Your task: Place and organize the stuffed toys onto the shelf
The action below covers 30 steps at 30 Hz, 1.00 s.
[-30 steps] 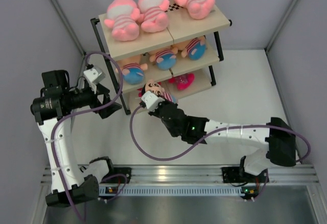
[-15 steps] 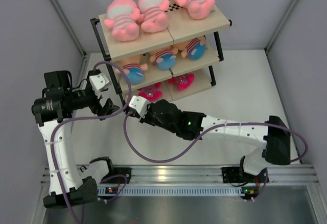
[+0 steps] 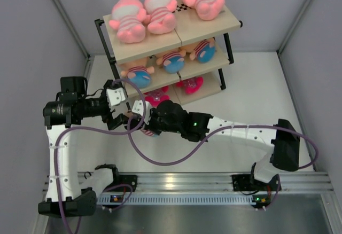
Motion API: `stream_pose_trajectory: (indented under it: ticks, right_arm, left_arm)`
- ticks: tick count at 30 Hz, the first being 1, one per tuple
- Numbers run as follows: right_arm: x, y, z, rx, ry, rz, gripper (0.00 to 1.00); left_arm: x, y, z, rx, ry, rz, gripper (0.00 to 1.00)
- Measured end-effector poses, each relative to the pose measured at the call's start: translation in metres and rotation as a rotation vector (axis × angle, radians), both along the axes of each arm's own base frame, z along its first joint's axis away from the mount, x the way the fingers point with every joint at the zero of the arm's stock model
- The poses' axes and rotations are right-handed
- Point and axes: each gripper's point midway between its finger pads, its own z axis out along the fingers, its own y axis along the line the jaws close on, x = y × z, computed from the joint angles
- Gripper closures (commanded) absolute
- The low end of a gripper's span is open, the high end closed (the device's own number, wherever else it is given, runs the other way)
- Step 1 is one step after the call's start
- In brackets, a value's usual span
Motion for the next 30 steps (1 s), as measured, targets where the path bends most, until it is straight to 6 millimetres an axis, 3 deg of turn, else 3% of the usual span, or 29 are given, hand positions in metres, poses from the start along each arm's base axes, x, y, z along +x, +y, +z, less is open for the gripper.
stream_pose_trajectory:
  ticks: [7,16,24,30]
  right_arm:
    - [0.007,-0.002,-0.006,-0.018,0.028,-0.005,1.00]
    - [0.058,-0.014,0.012,0.068,0.022,-0.104,1.00]
    - [0.041,-0.005,0.017,0.094,0.033,0.000,1.00]
    - [0.012,0.001,0.022,0.107,0.038,0.149,1.00]
  left_arm:
    - [0.003,0.002,-0.004,0.022,0.010,0.005,0.01]
    - [0.005,-0.015,-0.002,-0.040,0.070,-0.049,0.01]
    - [0.001,-0.022,-0.004,-0.052,0.094,-0.073,0.01]
    - [-0.002,-0.025,-0.006,-0.065,0.122,-0.087,0.01]
